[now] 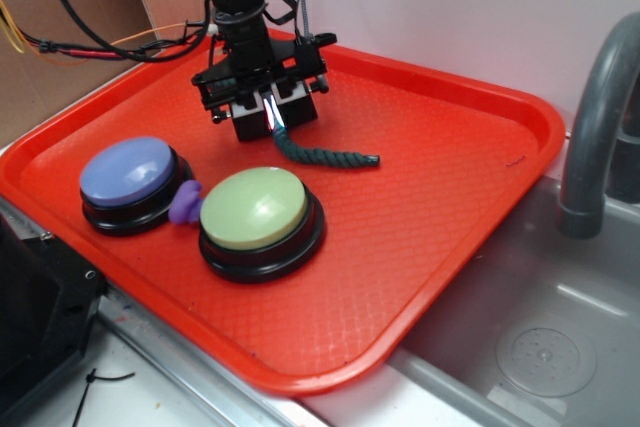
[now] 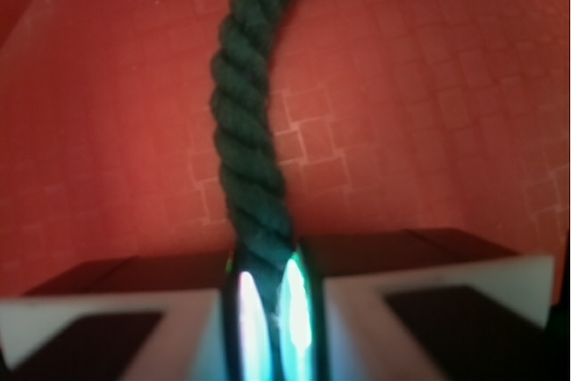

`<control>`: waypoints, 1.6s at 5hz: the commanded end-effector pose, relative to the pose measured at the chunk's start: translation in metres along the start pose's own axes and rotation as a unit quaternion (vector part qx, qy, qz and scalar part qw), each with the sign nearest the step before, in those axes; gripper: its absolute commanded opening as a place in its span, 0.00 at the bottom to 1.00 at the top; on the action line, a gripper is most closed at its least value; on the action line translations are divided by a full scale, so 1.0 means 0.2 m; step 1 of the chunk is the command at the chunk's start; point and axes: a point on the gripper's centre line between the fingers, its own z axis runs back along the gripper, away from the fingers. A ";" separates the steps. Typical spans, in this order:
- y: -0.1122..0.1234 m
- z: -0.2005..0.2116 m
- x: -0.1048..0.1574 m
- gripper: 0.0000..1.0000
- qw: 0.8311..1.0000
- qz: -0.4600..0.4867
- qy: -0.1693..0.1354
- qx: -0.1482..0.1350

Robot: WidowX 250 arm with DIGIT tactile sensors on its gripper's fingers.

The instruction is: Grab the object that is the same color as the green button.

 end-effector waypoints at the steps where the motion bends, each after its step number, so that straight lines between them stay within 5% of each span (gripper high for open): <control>1: 0.04 0.15 0.04 0.00 0.999 -0.041 -0.015 -0.025; 2: 0.06 0.37 0.09 0.00 0.992 -0.121 -0.011 -0.035; 3: 0.08 0.57 0.14 0.00 0.981 -0.193 -0.006 -0.006; 4: 0.10 0.76 0.12 0.00 0.949 -0.316 0.004 0.017; 5: 0.14 0.87 0.09 0.00 0.902 -0.431 0.010 0.005; 7: 0.20 0.96 0.05 0.00 0.864 -0.503 0.011 -0.022; 8: 0.21 0.93 0.08 0.00 0.874 -0.485 0.027 -0.018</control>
